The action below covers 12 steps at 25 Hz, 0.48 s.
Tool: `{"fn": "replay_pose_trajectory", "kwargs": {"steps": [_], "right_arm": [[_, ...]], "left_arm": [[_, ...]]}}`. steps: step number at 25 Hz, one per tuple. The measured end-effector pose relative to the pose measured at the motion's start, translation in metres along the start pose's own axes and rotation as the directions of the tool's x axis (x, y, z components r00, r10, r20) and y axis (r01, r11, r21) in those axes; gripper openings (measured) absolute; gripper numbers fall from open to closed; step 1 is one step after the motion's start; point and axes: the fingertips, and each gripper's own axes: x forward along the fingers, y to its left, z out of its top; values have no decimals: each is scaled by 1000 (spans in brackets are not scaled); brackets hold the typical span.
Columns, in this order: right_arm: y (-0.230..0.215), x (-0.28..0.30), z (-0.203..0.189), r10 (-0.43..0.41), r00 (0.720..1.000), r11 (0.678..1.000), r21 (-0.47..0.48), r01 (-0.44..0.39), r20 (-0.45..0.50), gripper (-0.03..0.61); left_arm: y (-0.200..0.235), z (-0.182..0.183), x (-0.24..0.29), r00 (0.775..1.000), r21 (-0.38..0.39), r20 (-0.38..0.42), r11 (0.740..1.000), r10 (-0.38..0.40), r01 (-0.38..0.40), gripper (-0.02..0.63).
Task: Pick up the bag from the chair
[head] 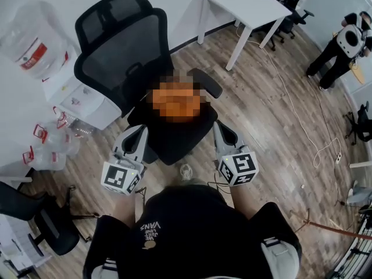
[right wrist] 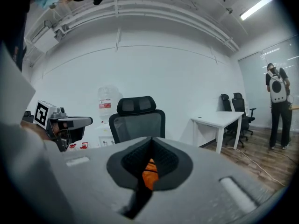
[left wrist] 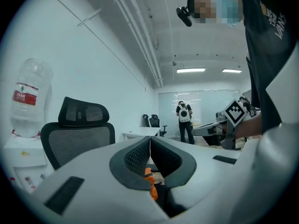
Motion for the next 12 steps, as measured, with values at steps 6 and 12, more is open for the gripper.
{"fn": "replay_pose_trajectory", "kwargs": {"steps": [6, 12], "right_arm": [[-19, 21, -1, 61, 998, 998, 6, -61, -19, -3], [-32, 42, 2, 119, 993, 993, 5, -119, -26, -3]], "left_arm": [[1, -3, 22, 999, 2, -28, 999, 41, -41, 6], [2, -5, 37, 995, -2, -47, 996, 84, -84, 6]]}}
